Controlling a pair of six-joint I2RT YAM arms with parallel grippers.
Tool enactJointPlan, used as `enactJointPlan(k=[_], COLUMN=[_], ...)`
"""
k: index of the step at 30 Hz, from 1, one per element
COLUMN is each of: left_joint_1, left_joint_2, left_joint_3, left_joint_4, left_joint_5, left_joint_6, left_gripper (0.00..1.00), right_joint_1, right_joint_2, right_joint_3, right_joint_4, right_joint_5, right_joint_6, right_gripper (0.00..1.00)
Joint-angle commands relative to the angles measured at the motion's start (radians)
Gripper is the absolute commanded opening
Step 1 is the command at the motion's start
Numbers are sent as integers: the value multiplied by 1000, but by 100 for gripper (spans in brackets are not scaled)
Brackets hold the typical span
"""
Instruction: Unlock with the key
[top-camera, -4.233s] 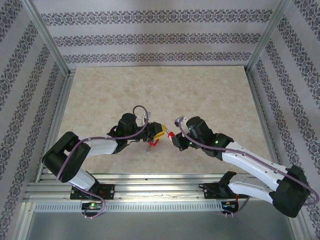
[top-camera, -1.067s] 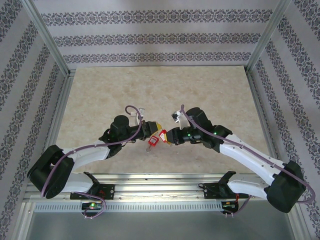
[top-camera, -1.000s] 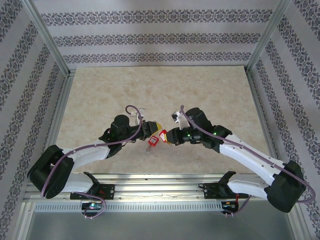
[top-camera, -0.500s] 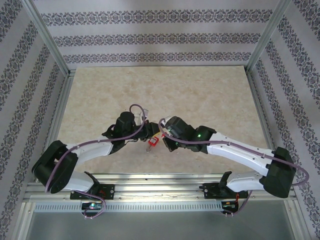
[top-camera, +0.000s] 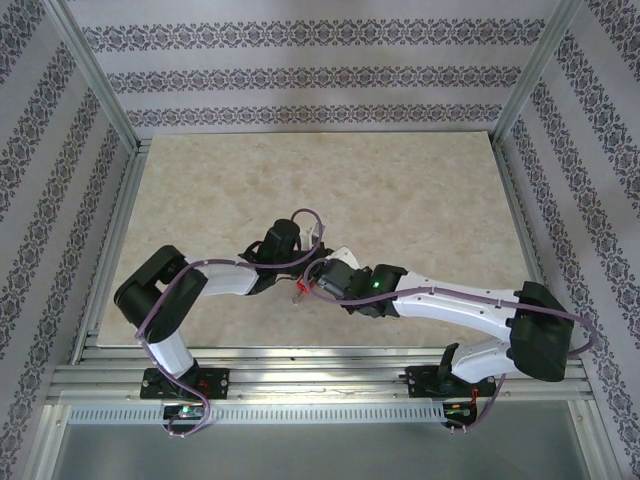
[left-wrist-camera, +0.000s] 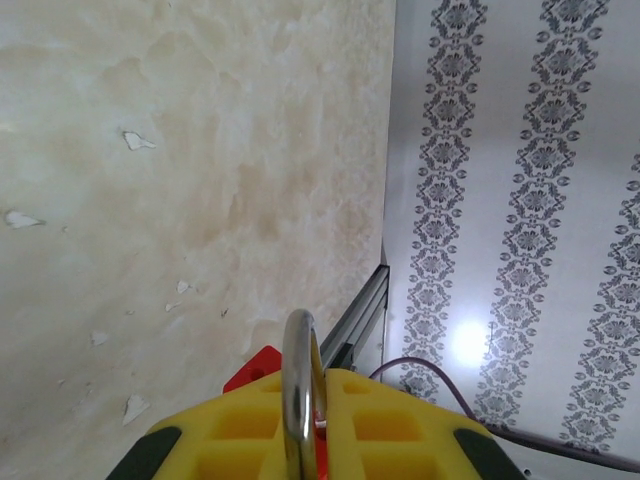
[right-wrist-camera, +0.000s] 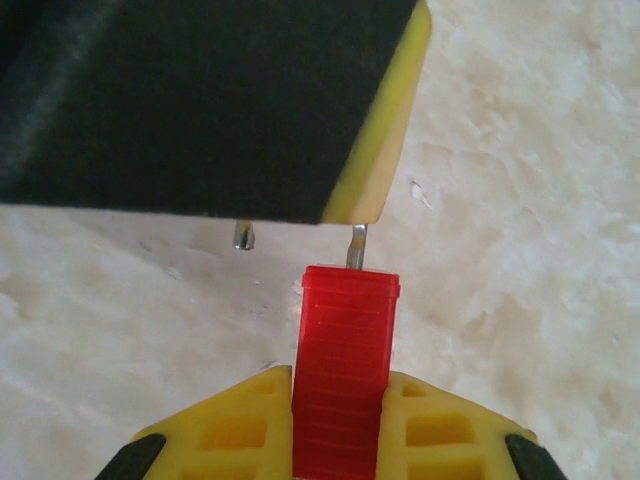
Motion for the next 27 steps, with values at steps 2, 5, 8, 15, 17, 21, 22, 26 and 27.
enactJointPlan(k=[2, 5, 8, 15, 17, 21, 22, 26, 27], left_joint_1=[-13, -15, -15, -14, -14, -12, -11, -4, -2], left_joint_2=[85, 124, 163, 235, 244, 255, 257, 269, 272], left_joint_3=[53, 63, 74, 90, 91, 93, 97, 112, 114], left_joint_4=[61, 63, 80, 95, 91, 86, 78, 57, 54], left_joint_5=[-22, -13, -1, 19, 21, 24, 25, 41, 44], left_joint_6=[44, 45, 40, 45, 49, 58, 62, 75, 77], left_gripper=[8, 8, 8, 7, 7, 7, 7, 10, 11], right_joint_1=[68, 84, 93, 112, 121, 141, 145, 149, 149], right_joint_2=[25, 53, 90, 163, 186, 248, 263, 292, 293], right_joint_3=[-10, -36, -57, -90, -87, -71, -67, -64, -66], right_joint_4=[38, 74, 121, 236, 252, 264, 267, 293, 302], right_joint_5=[29, 43, 41, 23, 21, 20, 21, 10, 5], right_joint_6=[56, 96, 129, 172, 174, 187, 190, 212, 218], right_gripper=[0, 0, 0, 0, 0, 0, 0, 0, 0])
